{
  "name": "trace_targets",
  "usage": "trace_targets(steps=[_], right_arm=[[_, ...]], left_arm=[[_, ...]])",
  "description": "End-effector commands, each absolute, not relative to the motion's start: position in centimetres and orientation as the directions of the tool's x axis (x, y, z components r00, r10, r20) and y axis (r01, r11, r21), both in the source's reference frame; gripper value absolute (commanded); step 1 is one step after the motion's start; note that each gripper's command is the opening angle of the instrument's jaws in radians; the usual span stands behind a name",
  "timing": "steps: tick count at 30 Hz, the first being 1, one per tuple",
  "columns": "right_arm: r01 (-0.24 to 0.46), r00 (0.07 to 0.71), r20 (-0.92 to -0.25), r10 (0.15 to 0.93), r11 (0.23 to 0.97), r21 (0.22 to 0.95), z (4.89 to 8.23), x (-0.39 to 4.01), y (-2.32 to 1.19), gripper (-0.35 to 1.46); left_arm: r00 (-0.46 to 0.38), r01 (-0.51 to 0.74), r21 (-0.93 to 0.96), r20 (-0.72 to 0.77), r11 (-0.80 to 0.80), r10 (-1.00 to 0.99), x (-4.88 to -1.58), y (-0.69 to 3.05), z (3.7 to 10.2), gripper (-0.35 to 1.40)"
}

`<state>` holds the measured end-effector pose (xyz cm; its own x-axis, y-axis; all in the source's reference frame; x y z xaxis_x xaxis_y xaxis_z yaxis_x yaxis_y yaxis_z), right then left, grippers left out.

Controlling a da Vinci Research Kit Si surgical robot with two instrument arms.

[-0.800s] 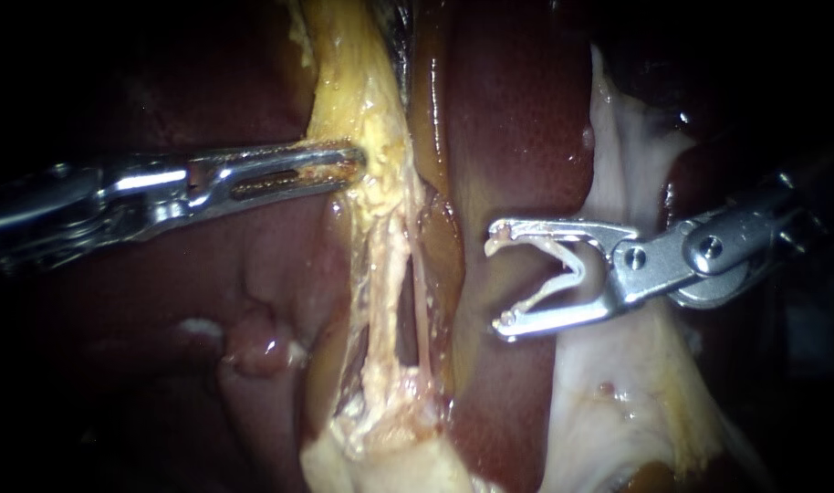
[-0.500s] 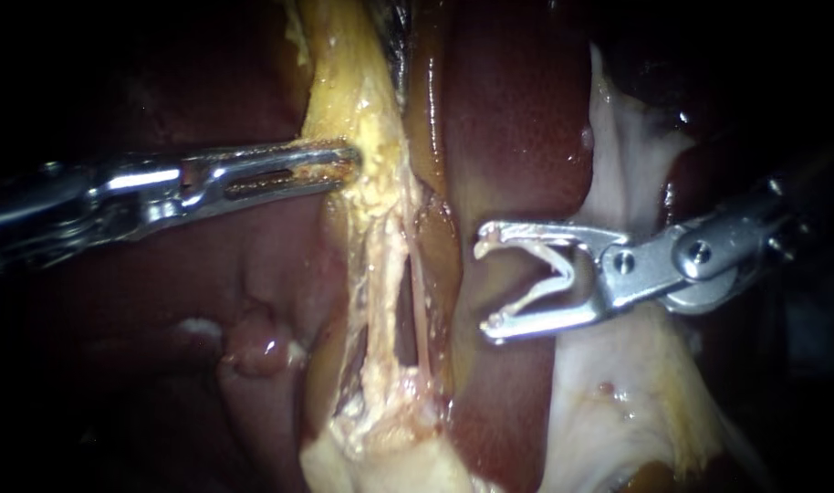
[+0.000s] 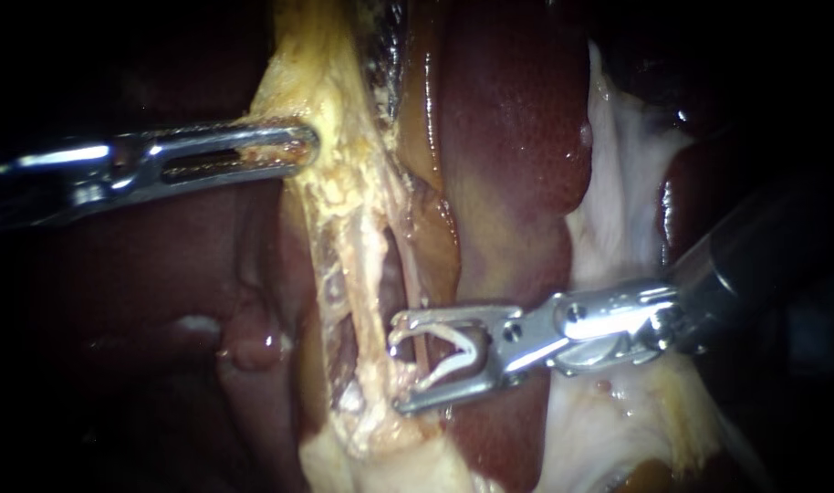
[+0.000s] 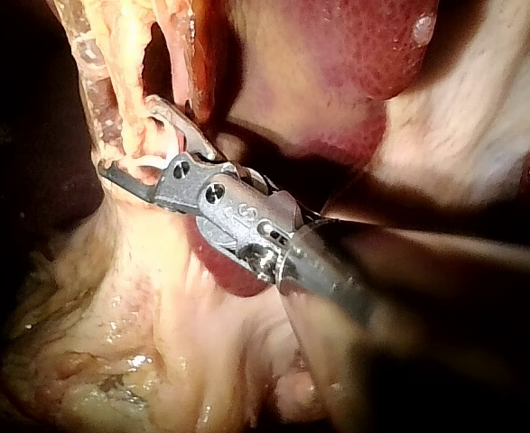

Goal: Clipping first clip left tube

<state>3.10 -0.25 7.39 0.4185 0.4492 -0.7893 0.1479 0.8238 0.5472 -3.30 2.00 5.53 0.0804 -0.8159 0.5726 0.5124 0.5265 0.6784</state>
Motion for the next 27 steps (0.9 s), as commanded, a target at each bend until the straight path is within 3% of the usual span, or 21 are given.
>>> trace_targets(steps=[1,11,22,27], right_arm=[[0.144,0.425,-0.787,0.447,0.825,0.546,7.43,3.11,-0.23,0.6],[0.15,0.431,-0.785,0.444,0.823,0.548,7.65,3.31,-0.2,0.6],[0.319,0.317,-0.782,0.536,0.717,0.62,7.57,3.45,-0.27,0.51],[0.351,0.285,-0.768,0.574,0.683,0.641,7.57,3.56,-0.26,0.48]], left_arm=[[0.078,0.513,0.677,0.574,0.527,-0.815,-3.31,1.99,5.51,-0.35],[0.078,0.514,0.677,0.574,0.526,-0.815,-3.29,1.97,5.48,-0.35],[0.078,0.513,0.678,0.574,0.527,-0.815,-3.28,1.97,5.48,-0.35],[0.078,0.513,0.678,0.574,0.527,-0.815,-3.28,1.97,5.48,-0.35]])
